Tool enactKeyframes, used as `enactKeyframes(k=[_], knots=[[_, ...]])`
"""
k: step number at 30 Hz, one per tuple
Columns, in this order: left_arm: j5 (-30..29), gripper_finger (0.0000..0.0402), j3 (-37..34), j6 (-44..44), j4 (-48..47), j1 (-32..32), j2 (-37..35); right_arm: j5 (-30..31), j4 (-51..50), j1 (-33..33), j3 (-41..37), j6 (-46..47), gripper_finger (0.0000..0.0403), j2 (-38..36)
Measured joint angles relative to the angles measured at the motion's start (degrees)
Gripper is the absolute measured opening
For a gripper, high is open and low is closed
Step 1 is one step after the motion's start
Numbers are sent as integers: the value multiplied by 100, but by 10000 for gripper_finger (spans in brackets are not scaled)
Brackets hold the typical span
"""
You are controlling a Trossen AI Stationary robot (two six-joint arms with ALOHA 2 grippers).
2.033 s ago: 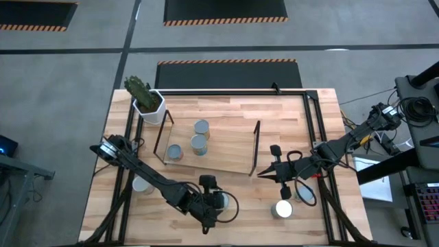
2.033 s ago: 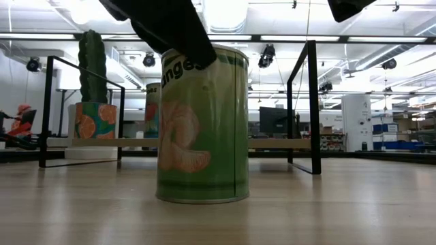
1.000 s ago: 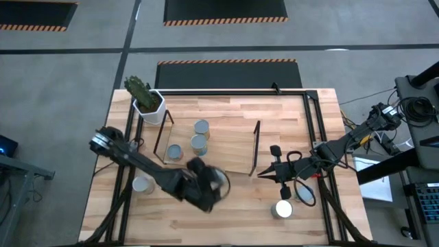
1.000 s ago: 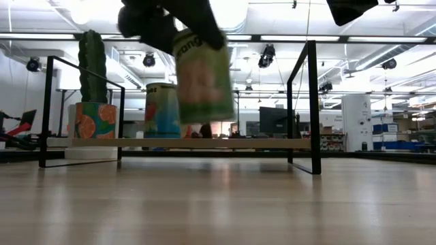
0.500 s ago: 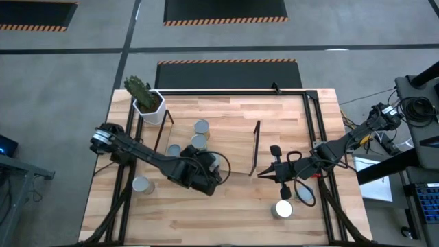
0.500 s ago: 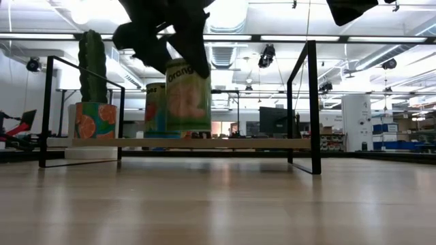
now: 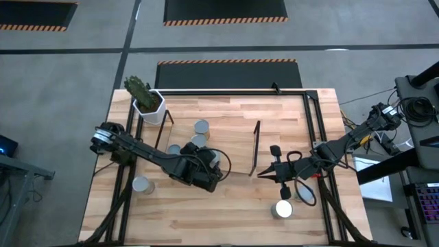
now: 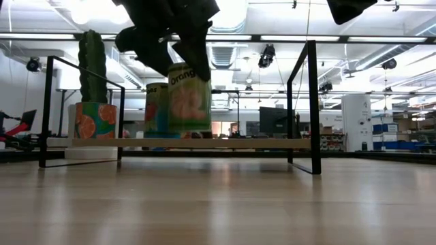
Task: Pick and place cans onto a shelf
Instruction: Put the canned oranges on the shelf
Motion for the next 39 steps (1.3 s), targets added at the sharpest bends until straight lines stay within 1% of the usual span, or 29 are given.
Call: enactKeyframes(k=[16,39], knots=[[-83,329,-22,55,-5,0,4,1,28,0,0,-40,12,0],[-39,329,-24,81,-2,-2,7,1,26,0,0,-38,12,0]])
